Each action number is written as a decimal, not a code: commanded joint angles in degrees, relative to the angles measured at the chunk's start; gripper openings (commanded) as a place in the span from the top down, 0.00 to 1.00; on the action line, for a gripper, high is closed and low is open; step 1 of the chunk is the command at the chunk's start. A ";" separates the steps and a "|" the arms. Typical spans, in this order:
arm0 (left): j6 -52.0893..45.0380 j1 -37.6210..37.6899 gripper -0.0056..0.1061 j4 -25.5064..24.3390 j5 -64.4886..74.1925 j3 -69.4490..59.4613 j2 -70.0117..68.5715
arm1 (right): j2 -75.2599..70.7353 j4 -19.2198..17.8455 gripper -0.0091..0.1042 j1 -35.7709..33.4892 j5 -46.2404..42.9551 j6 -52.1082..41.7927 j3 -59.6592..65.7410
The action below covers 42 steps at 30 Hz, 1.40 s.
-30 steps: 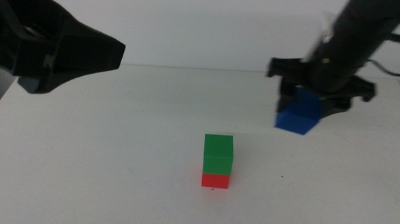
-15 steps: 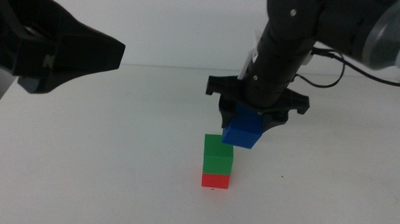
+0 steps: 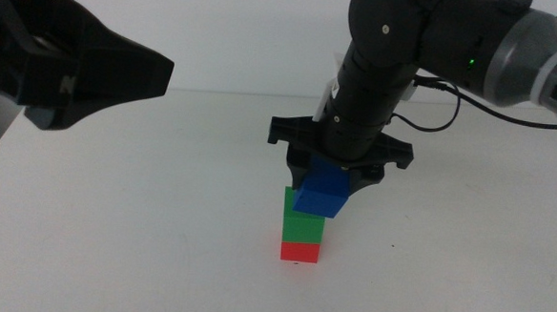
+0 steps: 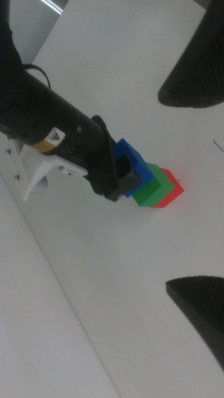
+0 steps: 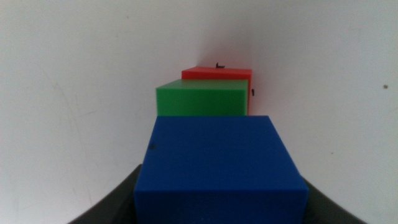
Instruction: Stack red cubes first, then green, then blue cubes in a specific spot.
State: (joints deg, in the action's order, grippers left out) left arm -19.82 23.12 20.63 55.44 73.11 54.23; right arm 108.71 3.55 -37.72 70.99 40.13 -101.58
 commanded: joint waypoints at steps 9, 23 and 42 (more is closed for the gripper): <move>-0.02 0.25 0.13 1.38 -3.70 1.42 -0.49 | -0.67 0.26 0.93 -1.03 3.26 -0.45 -4.96; -0.02 0.25 0.13 1.38 -3.70 1.42 -0.49 | -0.51 -3.55 0.93 -0.93 3.30 0.24 -4.78; -0.02 0.25 0.13 1.38 -3.70 1.42 -0.49 | 1.67 -2.01 0.50 -1.03 3.19 -1.06 -4.78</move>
State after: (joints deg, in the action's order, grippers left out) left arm -19.82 23.12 20.63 55.44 73.11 54.23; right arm 112.96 2.41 -38.63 70.90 39.57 -104.70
